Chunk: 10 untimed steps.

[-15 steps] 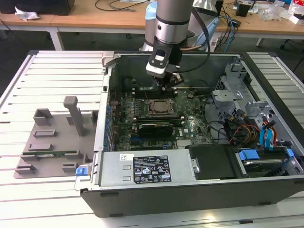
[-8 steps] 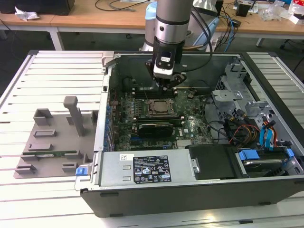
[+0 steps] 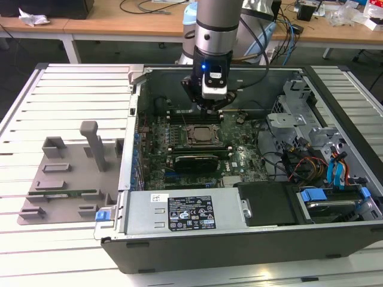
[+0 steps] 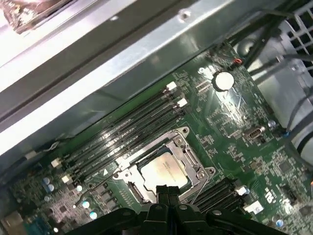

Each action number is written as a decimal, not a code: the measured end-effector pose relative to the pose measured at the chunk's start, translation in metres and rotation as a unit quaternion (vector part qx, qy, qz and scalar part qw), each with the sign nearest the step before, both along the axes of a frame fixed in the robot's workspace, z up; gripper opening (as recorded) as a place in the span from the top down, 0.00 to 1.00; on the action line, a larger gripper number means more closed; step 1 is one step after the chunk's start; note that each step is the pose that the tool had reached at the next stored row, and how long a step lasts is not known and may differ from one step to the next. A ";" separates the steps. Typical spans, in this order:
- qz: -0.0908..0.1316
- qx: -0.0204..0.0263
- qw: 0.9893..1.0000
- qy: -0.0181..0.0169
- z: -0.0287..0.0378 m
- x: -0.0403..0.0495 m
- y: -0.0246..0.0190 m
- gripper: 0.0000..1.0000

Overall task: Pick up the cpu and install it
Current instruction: 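Install the first cpu locking lever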

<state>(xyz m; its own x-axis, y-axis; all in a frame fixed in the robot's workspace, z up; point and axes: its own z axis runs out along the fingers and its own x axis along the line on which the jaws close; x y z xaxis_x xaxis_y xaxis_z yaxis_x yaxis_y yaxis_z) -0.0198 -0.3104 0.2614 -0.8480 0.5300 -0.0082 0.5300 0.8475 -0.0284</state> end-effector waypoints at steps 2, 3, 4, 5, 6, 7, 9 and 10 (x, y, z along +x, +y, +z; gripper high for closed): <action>0.024 0.000 1.000 0.000 0.0000 0.0000 0.0000 0.89; 0.036 0.000 0.999 0.000 0.0000 0.0000 0.0000 0.89; 0.047 0.000 0.999 0.000 0.0000 0.0000 0.0000 0.89; 0.053 0.000 0.999 0.000 0.0000 0.0000 0.0000 0.89; 0.067 0.000 0.998 0.000 0.0000 0.0000 0.0000 0.89; 0.082 0.000 0.997 0.000 0.0000 0.0000 0.0000 0.89; 0.110 0.000 0.994 0.000 0.0000 0.0000 0.0000 0.89; 0.121 0.000 0.993 0.000 0.0000 0.0000 0.0000 0.89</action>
